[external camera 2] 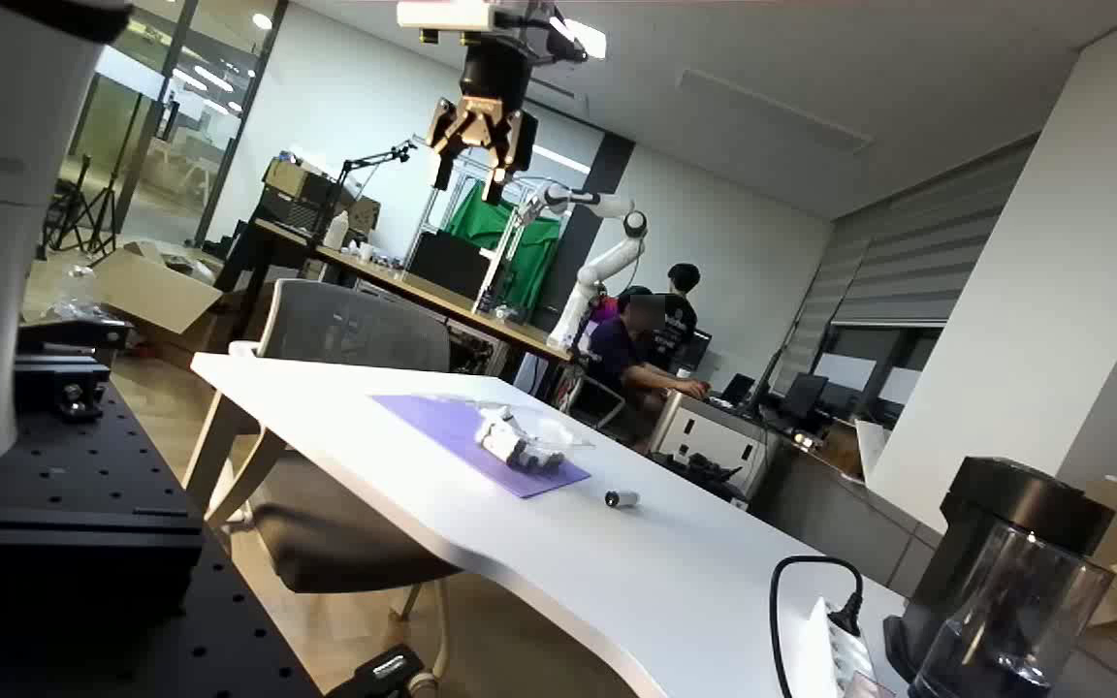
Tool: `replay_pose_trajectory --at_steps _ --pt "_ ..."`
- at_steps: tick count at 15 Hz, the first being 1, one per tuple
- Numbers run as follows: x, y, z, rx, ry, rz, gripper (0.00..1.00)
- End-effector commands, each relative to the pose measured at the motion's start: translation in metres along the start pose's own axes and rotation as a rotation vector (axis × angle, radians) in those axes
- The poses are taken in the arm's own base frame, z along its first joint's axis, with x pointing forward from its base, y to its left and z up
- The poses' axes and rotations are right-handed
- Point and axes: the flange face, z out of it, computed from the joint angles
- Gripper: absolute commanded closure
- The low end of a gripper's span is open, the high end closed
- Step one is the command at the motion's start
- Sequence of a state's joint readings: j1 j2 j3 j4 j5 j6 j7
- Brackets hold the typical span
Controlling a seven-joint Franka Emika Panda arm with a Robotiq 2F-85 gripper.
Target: Pick up one of the white objects from the bowl and put it on the table
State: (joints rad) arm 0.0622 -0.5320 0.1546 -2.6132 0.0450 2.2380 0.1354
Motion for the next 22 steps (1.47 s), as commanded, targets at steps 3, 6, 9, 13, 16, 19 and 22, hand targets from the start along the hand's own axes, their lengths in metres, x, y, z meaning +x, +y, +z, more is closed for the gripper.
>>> replay_pose_trajectory --at_steps 3,6,9,13,16,19,22 --pt "0.0 0.0 0.0 0.0 -0.001 0.0 0.0" --pt "0.0 0.0 0.0 0.0 -0.001 0.0 0.0" --pt "0.0 0.0 0.0 0.0 -0.001 0.0 0.0" --pt "0.035 0.016 0.01 -0.041 0.092 -0.04 0.0" --pt "0.071 0.031 0.028 -0.056 0.206 -0.07 0.0" --pt "0.111 0.046 0.061 -0.057 0.241 -0.093 0.0" --pt "0.154 0.054 0.101 -0.092 0.124 -0.27 0.0"
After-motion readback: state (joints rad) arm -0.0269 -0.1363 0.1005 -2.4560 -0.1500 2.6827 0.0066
